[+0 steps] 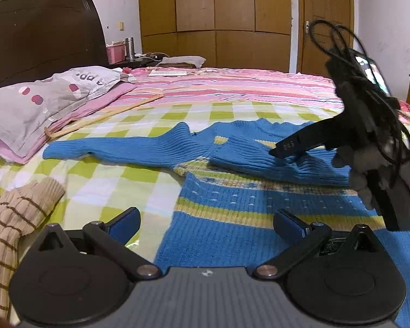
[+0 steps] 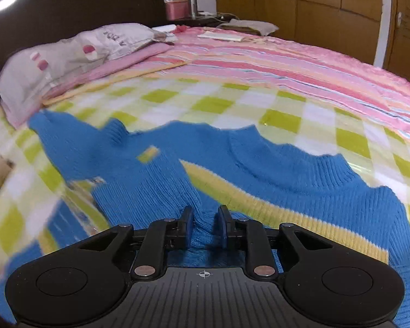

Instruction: Fold small clothes

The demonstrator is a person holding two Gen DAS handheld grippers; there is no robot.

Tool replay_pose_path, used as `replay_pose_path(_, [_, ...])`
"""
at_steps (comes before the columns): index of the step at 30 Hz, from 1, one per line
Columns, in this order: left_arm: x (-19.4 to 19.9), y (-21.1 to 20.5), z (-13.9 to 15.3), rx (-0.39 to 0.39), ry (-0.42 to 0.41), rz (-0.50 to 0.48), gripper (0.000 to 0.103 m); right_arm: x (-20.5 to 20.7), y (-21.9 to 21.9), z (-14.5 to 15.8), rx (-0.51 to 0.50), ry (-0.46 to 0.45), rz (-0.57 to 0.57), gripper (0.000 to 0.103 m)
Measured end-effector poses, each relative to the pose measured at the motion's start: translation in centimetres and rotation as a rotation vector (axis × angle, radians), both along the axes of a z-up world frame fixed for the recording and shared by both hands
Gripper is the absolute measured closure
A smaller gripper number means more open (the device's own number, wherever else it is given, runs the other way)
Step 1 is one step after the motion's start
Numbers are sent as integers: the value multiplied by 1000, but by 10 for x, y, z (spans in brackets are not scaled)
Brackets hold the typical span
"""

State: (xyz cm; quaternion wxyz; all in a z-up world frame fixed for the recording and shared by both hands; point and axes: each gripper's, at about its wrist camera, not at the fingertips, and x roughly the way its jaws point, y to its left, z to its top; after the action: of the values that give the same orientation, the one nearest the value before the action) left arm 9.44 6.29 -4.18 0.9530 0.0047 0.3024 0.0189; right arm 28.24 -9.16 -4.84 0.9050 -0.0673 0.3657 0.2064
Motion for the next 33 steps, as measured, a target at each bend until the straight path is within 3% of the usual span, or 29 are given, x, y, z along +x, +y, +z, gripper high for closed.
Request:
replay_pose_path(6, [8,35,13,-5,-38,127,0,-23,-3,26,62,-55,15,81])
replay_pose_path(10, [29,80,24,6,-68,229,0,-37,-6,33,101,-57,13,81])
replay_pose_path(14, [70,141,23,-31,-37,348,1,-43,-7,30,143,-36,9,81])
replay_pose_path(16, [92,171,16,-75,4,406,11,-45,-4,28,153,-26,14,81])
replay_pose_path(18, [110,201,10,-179,40,455,24,-46,0,27,162,-24,21,81])
replay_pose_path(22, [131,239,-5,-376,41,538,29,-44,6,24,191,-11,23,81])
replay_pose_path(29, [162,264,-32,-486,81,621,33,-42,8,24,224,-3,16,81])
replay_pose_path(33, [169,265,-36,-483,70,649,40,-43,10,25,223,-8,21,81])
